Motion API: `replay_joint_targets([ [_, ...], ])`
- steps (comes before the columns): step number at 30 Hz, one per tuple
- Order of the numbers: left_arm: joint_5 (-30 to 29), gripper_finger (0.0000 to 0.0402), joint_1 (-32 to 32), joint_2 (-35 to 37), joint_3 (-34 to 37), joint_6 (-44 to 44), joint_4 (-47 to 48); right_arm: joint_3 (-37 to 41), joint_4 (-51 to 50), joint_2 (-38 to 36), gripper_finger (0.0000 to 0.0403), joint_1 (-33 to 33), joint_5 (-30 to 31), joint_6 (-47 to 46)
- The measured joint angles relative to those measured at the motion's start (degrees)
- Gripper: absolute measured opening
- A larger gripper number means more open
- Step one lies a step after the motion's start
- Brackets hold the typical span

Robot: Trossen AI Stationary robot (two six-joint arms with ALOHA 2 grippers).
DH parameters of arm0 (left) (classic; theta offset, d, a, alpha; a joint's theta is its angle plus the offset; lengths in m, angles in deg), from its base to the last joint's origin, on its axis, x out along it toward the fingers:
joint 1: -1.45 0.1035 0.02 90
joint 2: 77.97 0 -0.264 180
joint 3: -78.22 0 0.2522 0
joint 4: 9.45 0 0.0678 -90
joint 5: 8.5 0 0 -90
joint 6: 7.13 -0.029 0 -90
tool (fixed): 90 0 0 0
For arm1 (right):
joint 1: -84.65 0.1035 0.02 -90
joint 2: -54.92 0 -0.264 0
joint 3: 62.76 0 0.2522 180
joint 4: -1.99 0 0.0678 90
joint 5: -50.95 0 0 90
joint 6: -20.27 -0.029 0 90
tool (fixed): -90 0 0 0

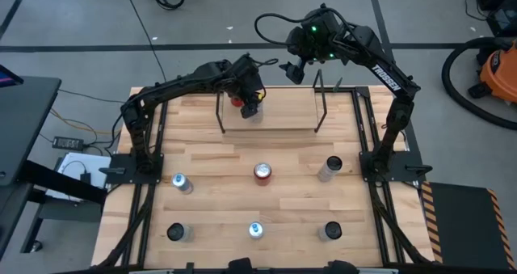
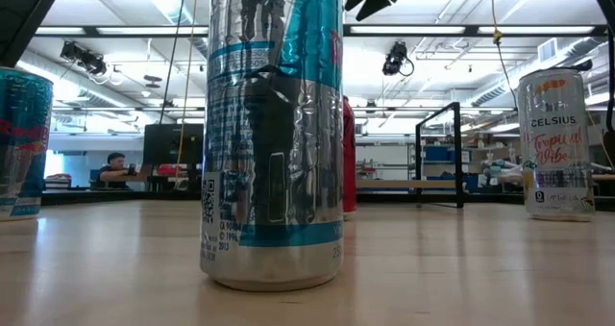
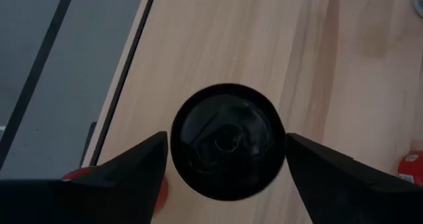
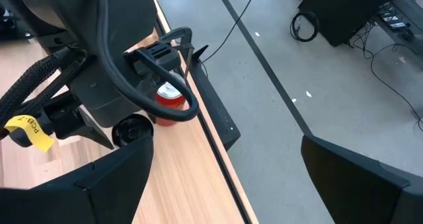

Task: Place canned beverage on shelf
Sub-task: Put the left white yellow soda can on the shelf

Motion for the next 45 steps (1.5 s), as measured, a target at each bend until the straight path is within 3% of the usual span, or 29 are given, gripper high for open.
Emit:
replay_joint_targets([
  [7,0.0,0.0311,-0.02,0.09,-0.63,-0.02,-0.86,0.0,0.0,0.0,0.0394,0.0,0.0,0.03],
  [15,-0.04,0.0311,0.33,0.22,-11.47,0.02,8.42,0.0,0.41,0.0,0.0394,-0.01,-6.88,0.86],
  [28,0.0,0.0311,0.35,0.41,-29.08,0.02,34.23,0.0,0.44,4.63,0.0394,0.5,-15.59,2.17],
  [37,0.01,0.0311,0.33,6.03,-23.31,0.46,38.95,0.0,1.38,10.72,0.0394,1.07,-18.0,6.28],
  [45,0.02,0.0311,0.33,16.98,-8.34,2.22,34.86,0.02,0.7,14.2,0.0394,1.66,-18.49,11.16],
])
